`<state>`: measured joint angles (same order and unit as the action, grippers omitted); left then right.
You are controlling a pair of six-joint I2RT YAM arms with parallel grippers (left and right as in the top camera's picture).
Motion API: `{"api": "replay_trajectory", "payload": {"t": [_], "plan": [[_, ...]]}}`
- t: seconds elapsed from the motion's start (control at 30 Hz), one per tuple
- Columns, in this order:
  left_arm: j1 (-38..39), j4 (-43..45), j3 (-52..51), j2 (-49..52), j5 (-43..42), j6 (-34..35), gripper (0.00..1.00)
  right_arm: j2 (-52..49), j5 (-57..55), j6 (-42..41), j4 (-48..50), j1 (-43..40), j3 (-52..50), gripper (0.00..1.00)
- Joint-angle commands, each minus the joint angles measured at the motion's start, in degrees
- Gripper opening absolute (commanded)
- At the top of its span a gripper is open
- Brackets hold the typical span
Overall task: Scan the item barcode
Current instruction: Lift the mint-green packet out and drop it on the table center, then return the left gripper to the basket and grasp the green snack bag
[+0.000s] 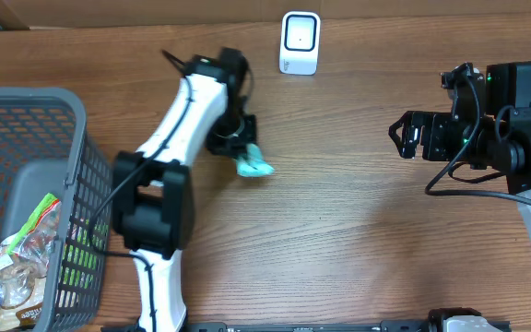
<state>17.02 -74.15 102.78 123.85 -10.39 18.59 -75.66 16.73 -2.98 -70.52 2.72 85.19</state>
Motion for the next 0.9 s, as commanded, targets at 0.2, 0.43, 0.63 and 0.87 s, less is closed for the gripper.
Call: {"api": "replay_trajectory", "payload": {"t": [0.2, 0.43, 0.63, 0.87], "plan": [[4.3, -0.9, 3.7, 0.1, -10.3, -4.2, 0.3, 0.1, 0.5, 0.0, 0.7, -0.2, 1.4, 1.0], [0.7, -19.0, 29.0, -0.5, -4.3, -7.7, 0.37, 0.1, 0.5, 0.0, 0.7, -0.2, 1.4, 1.0], [-3.0, -22.7, 44.3, -8.3, -0.5, -7.2, 0.52, 0.1, 0.5, 0.0, 0.7, -0.2, 1.4, 1.0], [-13.6, -22.7, 39.8, -26.1, 10.6, -2.7, 0.75, 0.1, 0.5, 0.0, 0.2, -0.2, 1.4, 1.0]]}}
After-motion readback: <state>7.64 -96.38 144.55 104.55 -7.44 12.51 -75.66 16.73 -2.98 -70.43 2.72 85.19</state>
